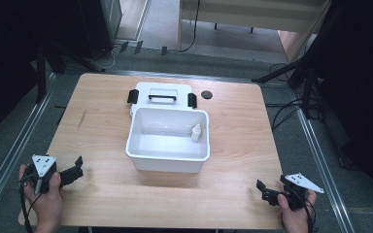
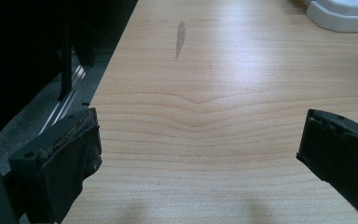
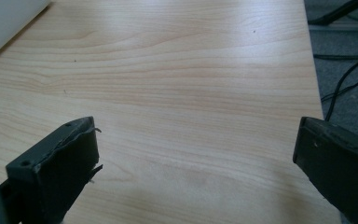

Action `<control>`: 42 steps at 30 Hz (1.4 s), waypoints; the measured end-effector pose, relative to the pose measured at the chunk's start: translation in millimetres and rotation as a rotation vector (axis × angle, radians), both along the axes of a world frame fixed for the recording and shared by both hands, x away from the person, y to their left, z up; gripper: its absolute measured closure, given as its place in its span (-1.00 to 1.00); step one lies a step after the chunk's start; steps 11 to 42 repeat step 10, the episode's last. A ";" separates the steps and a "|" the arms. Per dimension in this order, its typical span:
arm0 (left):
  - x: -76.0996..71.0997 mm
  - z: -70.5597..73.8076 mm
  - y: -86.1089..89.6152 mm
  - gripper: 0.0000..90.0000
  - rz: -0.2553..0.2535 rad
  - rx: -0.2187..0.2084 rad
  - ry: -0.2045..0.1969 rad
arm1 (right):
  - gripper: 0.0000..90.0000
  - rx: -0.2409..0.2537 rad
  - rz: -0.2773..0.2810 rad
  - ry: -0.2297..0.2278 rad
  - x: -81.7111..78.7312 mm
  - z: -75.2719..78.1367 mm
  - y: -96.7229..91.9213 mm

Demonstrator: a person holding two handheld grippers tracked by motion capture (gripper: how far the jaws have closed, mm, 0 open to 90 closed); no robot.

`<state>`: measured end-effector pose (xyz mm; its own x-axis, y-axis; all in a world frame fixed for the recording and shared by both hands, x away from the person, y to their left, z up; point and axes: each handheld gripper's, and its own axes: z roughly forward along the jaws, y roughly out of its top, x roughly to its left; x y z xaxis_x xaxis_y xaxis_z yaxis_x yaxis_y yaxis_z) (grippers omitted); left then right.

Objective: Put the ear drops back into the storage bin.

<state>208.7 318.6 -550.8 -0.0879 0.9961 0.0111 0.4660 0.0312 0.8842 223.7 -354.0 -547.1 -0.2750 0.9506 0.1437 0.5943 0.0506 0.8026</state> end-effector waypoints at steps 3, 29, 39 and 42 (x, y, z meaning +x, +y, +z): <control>0.1 0.0 0.6 -1.00 0.000 -0.006 0.002 | -1.00 0.004 0.006 -0.019 -3.7 -1.0 -0.6; 0.2 0.2 0.5 -1.00 -0.004 -0.001 0.007 | -0.87 0.025 -0.016 -0.029 -4.3 -0.8 -2.7; 0.2 0.2 0.5 -1.00 -0.004 -0.001 0.007 | -0.87 0.025 -0.016 -0.029 -4.3 -0.8 -2.7; 0.2 0.2 0.5 -1.00 -0.004 -0.001 0.007 | -0.87 0.025 -0.016 -0.029 -4.3 -0.8 -2.7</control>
